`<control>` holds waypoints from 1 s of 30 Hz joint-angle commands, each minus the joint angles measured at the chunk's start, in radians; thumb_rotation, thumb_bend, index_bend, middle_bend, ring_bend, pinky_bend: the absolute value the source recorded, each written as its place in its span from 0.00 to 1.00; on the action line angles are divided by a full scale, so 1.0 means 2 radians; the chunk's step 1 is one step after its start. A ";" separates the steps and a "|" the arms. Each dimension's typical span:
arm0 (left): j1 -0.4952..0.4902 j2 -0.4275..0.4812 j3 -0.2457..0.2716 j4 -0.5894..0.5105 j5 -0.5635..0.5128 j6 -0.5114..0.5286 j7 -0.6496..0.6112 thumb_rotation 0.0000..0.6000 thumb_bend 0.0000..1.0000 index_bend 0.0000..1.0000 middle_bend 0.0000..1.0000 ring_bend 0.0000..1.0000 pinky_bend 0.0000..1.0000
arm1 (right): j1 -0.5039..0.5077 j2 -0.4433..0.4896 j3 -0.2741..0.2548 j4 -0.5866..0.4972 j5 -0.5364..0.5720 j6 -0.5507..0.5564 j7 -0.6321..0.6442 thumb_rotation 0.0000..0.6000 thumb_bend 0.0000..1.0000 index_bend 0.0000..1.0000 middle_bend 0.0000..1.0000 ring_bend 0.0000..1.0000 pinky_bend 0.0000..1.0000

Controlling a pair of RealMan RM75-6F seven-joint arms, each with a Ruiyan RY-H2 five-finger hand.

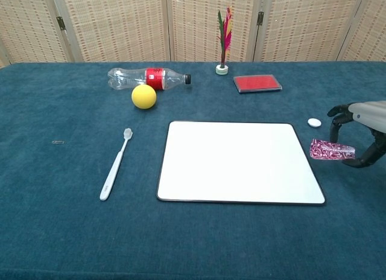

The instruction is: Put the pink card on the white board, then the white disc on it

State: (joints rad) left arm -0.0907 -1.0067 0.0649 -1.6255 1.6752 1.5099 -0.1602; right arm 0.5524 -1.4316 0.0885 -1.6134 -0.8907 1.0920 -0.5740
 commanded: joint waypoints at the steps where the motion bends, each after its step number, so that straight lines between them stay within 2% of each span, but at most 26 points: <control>1: -0.001 0.000 0.000 0.000 0.000 -0.002 0.001 1.00 0.26 0.00 0.00 0.00 0.17 | 0.010 -0.006 0.006 -0.002 0.001 -0.004 -0.009 1.00 0.21 0.52 0.09 0.00 0.00; 13: -0.001 0.006 -0.003 0.008 -0.006 0.000 -0.027 1.00 0.25 0.00 0.00 0.00 0.17 | 0.070 -0.074 0.035 0.043 0.039 -0.042 -0.045 1.00 0.21 0.52 0.09 0.00 0.00; 19: 0.000 0.007 -0.004 0.011 -0.008 0.002 -0.034 1.00 0.25 0.00 0.00 0.00 0.17 | 0.083 -0.083 0.039 0.050 0.046 -0.041 -0.053 1.00 0.20 0.52 0.09 0.00 0.00; 21: 0.000 0.007 -0.004 0.012 -0.009 0.001 -0.033 1.00 0.26 0.00 0.00 0.00 0.17 | 0.085 -0.082 0.037 0.048 0.050 -0.041 -0.058 1.00 0.19 0.47 0.08 0.00 0.00; 24: 0.000 0.007 -0.004 0.011 -0.008 0.003 -0.032 1.00 0.25 0.00 0.00 0.00 0.17 | 0.090 -0.077 0.032 0.043 0.061 -0.047 -0.068 1.00 0.18 0.32 0.05 0.00 0.00; 27: 0.001 0.006 -0.004 0.010 -0.008 0.004 -0.031 1.00 0.26 0.00 0.00 0.00 0.17 | 0.095 -0.071 0.028 0.039 0.069 -0.051 -0.075 1.00 0.17 0.23 0.03 0.00 0.00; 30: 0.001 0.006 -0.005 0.011 -0.009 0.003 -0.030 1.00 0.25 0.00 0.00 0.00 0.17 | 0.097 -0.066 0.026 0.033 0.074 -0.053 -0.074 1.00 0.16 0.17 0.02 0.00 0.00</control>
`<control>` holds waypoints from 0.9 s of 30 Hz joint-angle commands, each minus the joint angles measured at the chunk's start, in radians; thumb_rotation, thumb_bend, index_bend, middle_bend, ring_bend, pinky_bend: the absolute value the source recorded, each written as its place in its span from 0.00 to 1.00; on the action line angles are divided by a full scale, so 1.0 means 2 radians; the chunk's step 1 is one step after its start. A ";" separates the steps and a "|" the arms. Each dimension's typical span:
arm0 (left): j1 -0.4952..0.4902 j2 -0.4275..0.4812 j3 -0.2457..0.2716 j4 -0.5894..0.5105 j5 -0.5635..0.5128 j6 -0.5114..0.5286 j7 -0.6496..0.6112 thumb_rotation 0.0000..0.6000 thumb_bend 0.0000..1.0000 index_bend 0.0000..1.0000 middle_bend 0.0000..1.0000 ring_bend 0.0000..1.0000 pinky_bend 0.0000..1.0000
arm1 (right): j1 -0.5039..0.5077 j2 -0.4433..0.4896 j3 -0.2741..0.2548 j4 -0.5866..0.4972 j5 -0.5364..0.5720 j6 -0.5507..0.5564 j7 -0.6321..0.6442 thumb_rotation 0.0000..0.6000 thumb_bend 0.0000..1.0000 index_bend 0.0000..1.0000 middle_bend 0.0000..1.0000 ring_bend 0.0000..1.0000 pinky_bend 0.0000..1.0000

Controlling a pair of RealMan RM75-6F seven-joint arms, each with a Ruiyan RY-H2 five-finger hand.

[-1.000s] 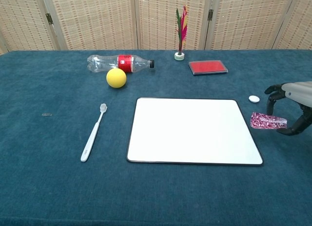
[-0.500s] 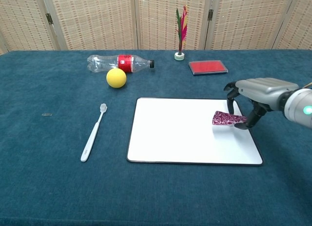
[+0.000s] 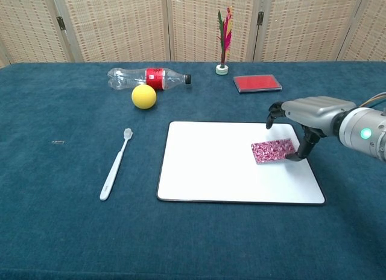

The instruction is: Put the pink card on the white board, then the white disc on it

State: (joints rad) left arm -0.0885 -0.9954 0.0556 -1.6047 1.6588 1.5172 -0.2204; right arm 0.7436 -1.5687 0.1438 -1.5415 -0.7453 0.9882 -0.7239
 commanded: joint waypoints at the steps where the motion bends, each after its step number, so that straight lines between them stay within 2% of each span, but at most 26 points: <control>1: 0.000 0.000 -0.001 0.000 -0.001 -0.001 0.001 1.00 0.25 0.00 0.00 0.00 0.17 | 0.002 0.007 -0.003 -0.007 0.002 -0.001 0.000 1.00 0.16 0.16 0.02 0.00 0.00; 6: 0.000 0.000 -0.002 0.001 -0.004 -0.002 -0.001 1.00 0.26 0.00 0.00 0.00 0.17 | -0.003 0.027 -0.007 -0.033 -0.007 0.011 0.008 1.00 0.16 0.12 0.01 0.00 0.00; 12: 0.000 -0.002 -0.003 0.002 -0.008 -0.005 0.009 1.00 0.25 0.00 0.00 0.00 0.17 | -0.031 0.072 -0.011 -0.060 -0.059 0.049 0.053 1.00 0.16 0.12 0.01 0.00 0.00; 20: -0.001 -0.009 -0.005 -0.008 -0.014 -0.012 0.038 1.00 0.25 0.00 0.00 0.00 0.17 | -0.044 0.100 -0.002 0.004 -0.075 0.040 0.105 1.00 0.18 0.29 0.04 0.00 0.00; 27: -0.010 -0.015 -0.008 -0.011 -0.023 -0.032 0.057 1.00 0.25 0.00 0.00 0.00 0.17 | -0.042 0.081 0.008 0.090 -0.064 0.005 0.139 1.00 0.21 0.33 0.04 0.00 0.00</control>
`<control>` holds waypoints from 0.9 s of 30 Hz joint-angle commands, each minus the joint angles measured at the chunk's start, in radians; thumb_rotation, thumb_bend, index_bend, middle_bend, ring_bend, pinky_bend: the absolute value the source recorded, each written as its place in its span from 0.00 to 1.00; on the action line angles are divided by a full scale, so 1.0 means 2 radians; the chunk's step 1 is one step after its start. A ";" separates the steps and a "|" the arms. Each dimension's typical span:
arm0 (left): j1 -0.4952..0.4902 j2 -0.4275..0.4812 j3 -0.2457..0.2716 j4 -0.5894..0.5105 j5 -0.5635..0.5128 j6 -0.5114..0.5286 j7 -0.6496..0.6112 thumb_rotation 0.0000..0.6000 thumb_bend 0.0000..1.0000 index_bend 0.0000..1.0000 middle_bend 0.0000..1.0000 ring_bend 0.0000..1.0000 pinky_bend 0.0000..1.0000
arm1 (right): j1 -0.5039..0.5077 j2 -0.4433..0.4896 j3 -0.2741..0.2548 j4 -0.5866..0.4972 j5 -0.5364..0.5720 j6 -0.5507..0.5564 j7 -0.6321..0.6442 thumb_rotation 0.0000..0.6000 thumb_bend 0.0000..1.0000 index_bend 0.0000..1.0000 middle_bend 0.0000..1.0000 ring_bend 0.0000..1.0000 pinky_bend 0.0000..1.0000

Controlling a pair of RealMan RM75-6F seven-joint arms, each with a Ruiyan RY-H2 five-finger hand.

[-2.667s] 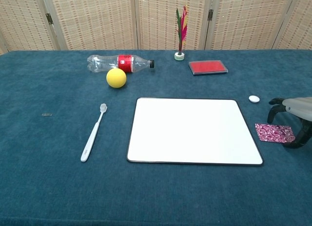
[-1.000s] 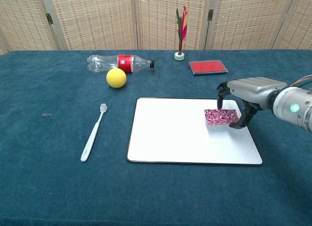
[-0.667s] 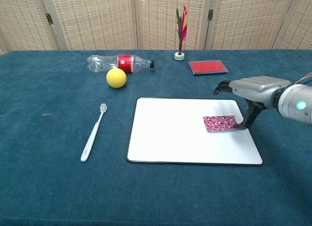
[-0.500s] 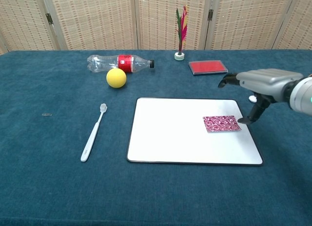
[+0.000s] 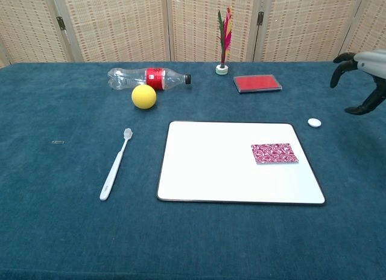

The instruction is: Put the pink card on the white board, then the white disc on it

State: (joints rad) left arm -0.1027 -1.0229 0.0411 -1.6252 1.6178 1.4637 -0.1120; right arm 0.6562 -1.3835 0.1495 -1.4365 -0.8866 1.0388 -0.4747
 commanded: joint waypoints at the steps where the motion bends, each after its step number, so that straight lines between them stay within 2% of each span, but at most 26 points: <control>1: -0.004 -0.002 -0.001 -0.001 -0.004 -0.008 0.002 1.00 0.25 0.00 0.00 0.00 0.17 | 0.004 -0.019 0.007 0.054 0.011 -0.029 0.019 1.00 0.21 0.33 0.04 0.00 0.00; 7: -0.010 -0.004 0.000 -0.001 -0.005 -0.020 0.001 1.00 0.25 0.00 0.00 0.00 0.17 | 0.017 -0.055 0.012 0.126 0.019 -0.075 0.037 1.00 0.21 0.34 0.05 0.00 0.00; 16: -0.012 -0.002 -0.003 0.003 -0.016 -0.027 -0.010 1.00 0.26 0.00 0.00 0.00 0.17 | 0.034 -0.099 0.014 0.192 0.018 -0.114 0.043 1.00 0.21 0.34 0.05 0.00 0.00; 27: -0.017 0.001 -0.002 0.009 -0.017 -0.035 -0.027 1.00 0.25 0.00 0.00 0.00 0.17 | 0.057 -0.130 0.025 0.243 0.032 -0.156 0.039 1.00 0.21 0.35 0.05 0.00 0.00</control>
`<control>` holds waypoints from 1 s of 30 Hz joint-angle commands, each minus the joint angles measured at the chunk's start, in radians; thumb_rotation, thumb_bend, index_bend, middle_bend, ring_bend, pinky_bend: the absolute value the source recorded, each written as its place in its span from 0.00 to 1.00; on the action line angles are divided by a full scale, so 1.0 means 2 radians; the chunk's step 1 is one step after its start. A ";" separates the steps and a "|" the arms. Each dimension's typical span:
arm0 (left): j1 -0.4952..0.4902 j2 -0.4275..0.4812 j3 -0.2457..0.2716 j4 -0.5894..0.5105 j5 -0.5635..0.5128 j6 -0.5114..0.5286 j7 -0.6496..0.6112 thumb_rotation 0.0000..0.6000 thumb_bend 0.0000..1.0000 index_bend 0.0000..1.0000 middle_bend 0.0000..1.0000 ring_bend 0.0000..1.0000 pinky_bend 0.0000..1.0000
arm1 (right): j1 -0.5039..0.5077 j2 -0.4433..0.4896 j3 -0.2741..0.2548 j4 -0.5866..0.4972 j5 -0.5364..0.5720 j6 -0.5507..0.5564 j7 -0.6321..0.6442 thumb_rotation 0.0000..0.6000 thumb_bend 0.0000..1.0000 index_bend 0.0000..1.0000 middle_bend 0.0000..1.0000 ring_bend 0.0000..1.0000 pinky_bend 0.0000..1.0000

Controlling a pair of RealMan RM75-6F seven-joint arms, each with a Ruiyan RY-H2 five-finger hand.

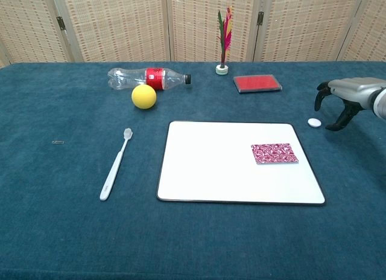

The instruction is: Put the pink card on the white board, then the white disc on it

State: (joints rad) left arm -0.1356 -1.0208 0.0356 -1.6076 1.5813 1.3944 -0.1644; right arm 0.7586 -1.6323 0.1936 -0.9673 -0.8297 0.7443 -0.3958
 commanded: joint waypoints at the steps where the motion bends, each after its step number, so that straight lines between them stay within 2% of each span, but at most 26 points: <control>1: -0.001 0.000 0.001 0.001 0.001 0.000 -0.002 1.00 0.25 0.00 0.00 0.00 0.17 | 0.008 -0.008 0.004 0.014 0.004 -0.013 0.000 1.00 0.22 0.36 0.05 0.00 0.00; 23: -0.004 -0.002 -0.003 0.007 -0.015 -0.011 0.000 1.00 0.25 0.00 0.00 0.00 0.17 | 0.027 -0.039 0.008 0.076 0.006 -0.052 0.002 1.00 0.24 0.39 0.05 0.00 0.00; 30: -0.006 -0.003 -0.004 0.008 -0.018 -0.015 0.000 1.00 0.25 0.00 0.00 0.00 0.17 | 0.029 -0.048 0.010 0.095 0.002 -0.060 0.009 1.00 0.25 0.45 0.07 0.00 0.00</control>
State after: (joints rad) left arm -0.1474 -1.0261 0.0271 -1.5923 1.5445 1.3635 -0.1645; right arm 0.8157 -1.7253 0.2122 -0.7807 -0.8252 0.6273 -0.3797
